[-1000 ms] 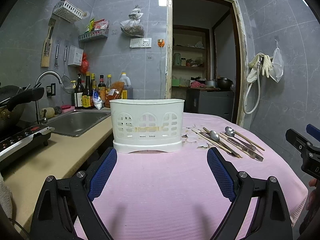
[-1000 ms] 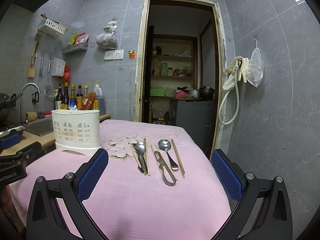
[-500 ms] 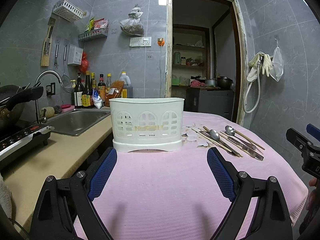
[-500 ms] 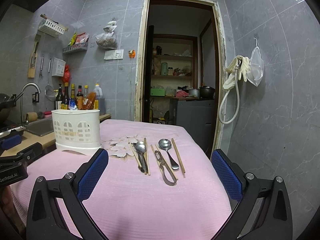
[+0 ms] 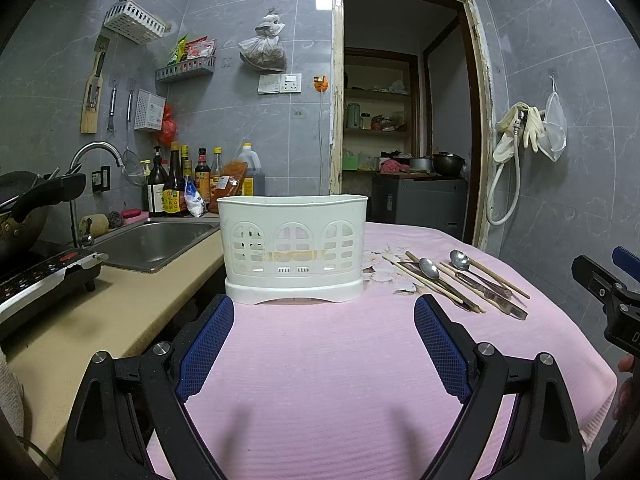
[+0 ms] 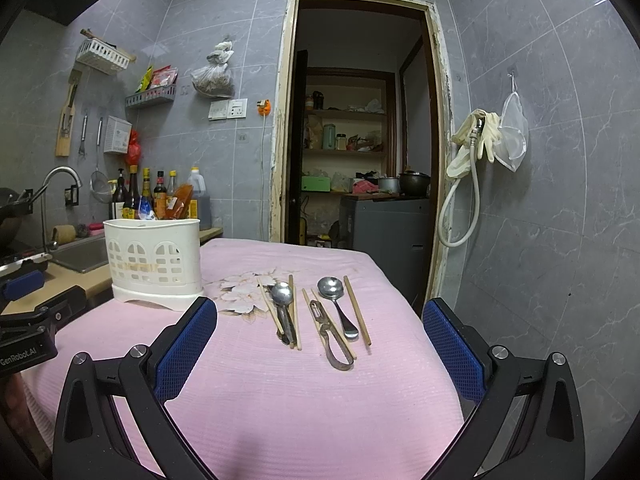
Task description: Organize utensils
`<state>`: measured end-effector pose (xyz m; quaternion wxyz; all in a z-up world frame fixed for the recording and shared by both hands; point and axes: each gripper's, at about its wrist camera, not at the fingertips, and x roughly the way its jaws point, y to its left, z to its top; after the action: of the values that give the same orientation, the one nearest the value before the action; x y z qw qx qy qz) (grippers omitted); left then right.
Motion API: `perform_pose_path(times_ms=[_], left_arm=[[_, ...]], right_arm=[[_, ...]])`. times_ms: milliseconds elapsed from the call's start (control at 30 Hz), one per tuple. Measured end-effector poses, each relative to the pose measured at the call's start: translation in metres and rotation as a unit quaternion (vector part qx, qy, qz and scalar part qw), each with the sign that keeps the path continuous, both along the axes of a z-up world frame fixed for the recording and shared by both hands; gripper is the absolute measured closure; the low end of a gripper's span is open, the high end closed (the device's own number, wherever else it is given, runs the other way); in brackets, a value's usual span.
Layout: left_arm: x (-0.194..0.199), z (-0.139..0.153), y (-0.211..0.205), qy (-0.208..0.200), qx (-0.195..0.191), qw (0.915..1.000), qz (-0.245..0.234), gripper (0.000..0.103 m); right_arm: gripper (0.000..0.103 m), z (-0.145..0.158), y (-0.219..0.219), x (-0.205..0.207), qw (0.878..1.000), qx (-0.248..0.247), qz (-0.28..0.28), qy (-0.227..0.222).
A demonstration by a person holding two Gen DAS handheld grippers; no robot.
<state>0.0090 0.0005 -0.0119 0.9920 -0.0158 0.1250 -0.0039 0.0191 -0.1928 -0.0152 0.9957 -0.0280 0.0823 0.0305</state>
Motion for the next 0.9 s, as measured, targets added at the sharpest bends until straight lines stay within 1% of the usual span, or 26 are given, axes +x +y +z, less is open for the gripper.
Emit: perform_pose_path(times_ms=[900], left_arm=[[0.0007, -0.0009, -0.0006, 0.001, 0.001, 1.0000, 0.000, 0.015]], right_arm=[[0.000, -0.0011, 0.0023, -0.0003, 1.000, 0.003, 0.001, 0.003]])
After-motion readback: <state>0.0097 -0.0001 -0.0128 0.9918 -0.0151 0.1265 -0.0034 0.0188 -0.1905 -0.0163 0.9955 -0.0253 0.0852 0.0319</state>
